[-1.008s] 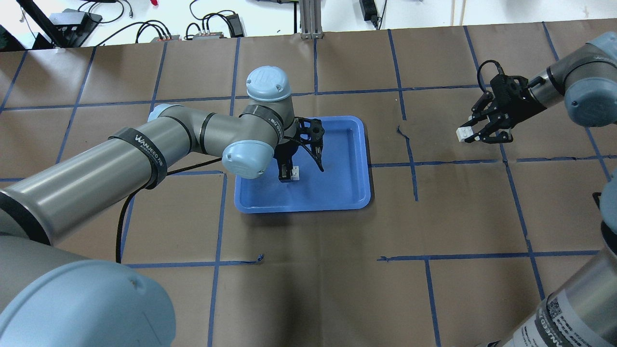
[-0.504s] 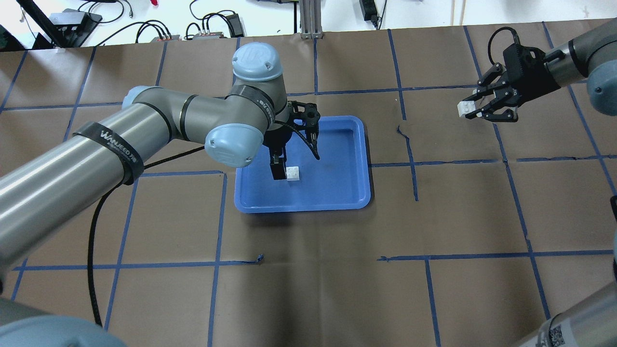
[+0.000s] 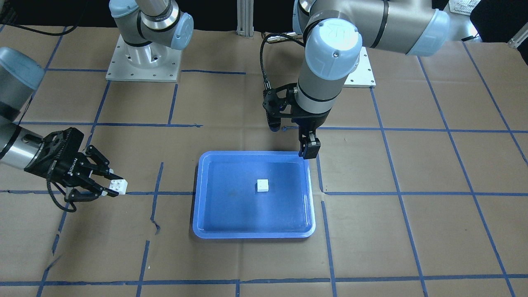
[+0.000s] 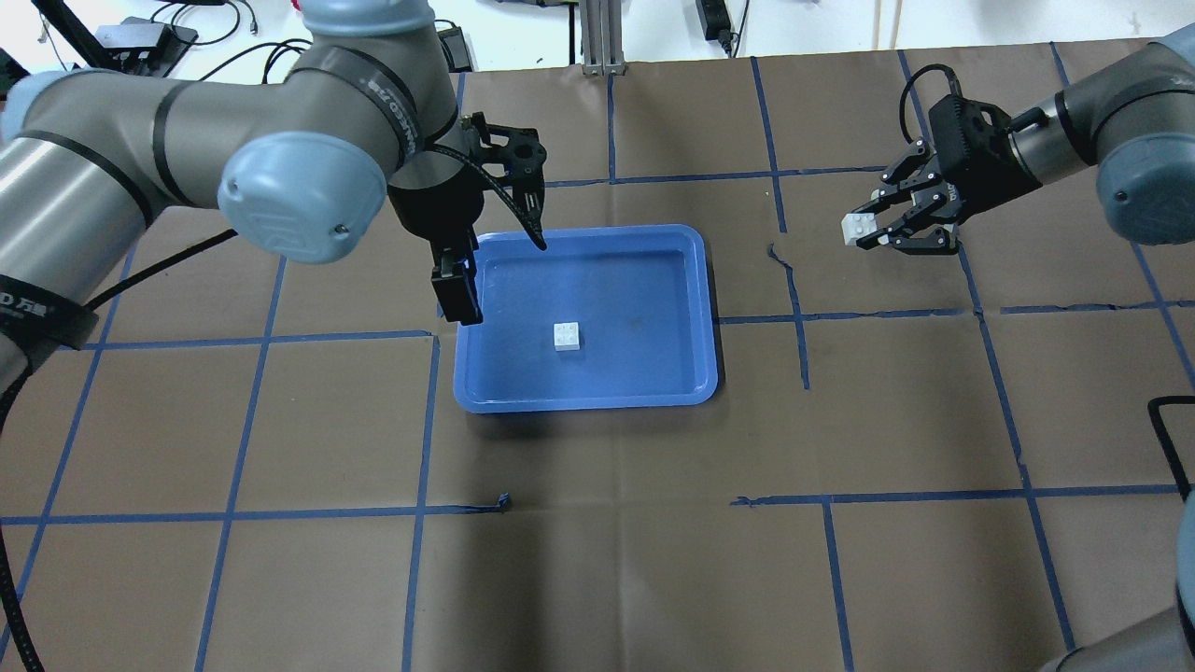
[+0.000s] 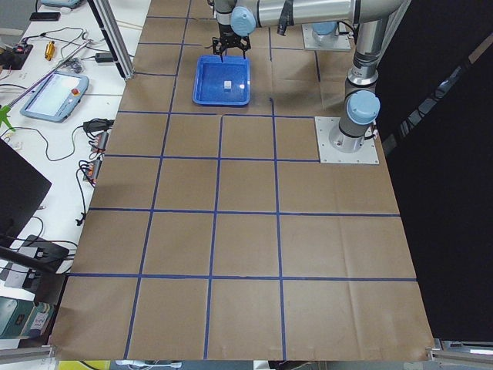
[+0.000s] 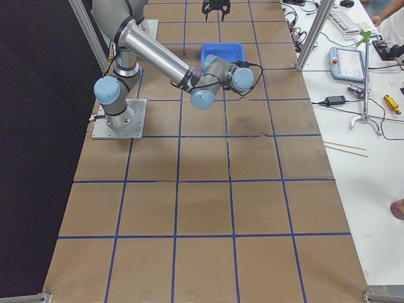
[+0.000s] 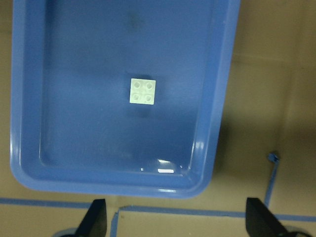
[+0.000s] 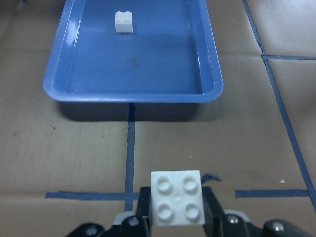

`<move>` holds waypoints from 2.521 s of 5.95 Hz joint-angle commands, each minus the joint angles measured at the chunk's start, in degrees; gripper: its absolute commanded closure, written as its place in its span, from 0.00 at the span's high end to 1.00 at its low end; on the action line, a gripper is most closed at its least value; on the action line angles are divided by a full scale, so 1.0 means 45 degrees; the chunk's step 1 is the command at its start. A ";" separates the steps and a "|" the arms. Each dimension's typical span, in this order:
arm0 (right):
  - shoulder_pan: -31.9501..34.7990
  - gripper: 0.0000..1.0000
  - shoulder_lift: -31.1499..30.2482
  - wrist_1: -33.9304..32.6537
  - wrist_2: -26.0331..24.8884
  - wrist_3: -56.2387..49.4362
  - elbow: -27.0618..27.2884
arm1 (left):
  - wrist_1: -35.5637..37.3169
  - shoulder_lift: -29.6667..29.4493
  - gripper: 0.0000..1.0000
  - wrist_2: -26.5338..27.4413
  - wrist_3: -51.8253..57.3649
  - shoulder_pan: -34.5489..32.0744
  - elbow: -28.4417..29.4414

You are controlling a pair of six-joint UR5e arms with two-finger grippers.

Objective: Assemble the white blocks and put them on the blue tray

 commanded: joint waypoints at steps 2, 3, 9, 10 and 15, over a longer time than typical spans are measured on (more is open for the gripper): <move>0.2709 0.17 -0.0123 -0.4250 0.0441 0.4576 0.1423 | -0.1146 0.0536 0.98 0.0657 -0.0697 0.0379 0.1106; 0.3745 0.17 0.0013 -0.5834 0.0382 0.6434 0.1639 | -0.1165 0.1060 0.97 0.0096 -0.1147 0.1658 0.0856; 0.6079 0.18 0.1731 -1.0197 0.0226 0.9463 0.2554 | 0.0475 0.2178 0.99 0.0090 -1.3753 0.2257 0.0697; 0.6079 0.18 0.1965 -1.0727 0.0226 0.9460 0.2695 | 0.0456 0.2256 0.99 0.0129 -1.6070 0.2199 0.0678; 0.6410 0.17 0.2846 -1.1182 -0.0181 0.9323 0.2599 | 0.0437 0.2238 0.99 0.0071 -1.5390 0.2316 0.0658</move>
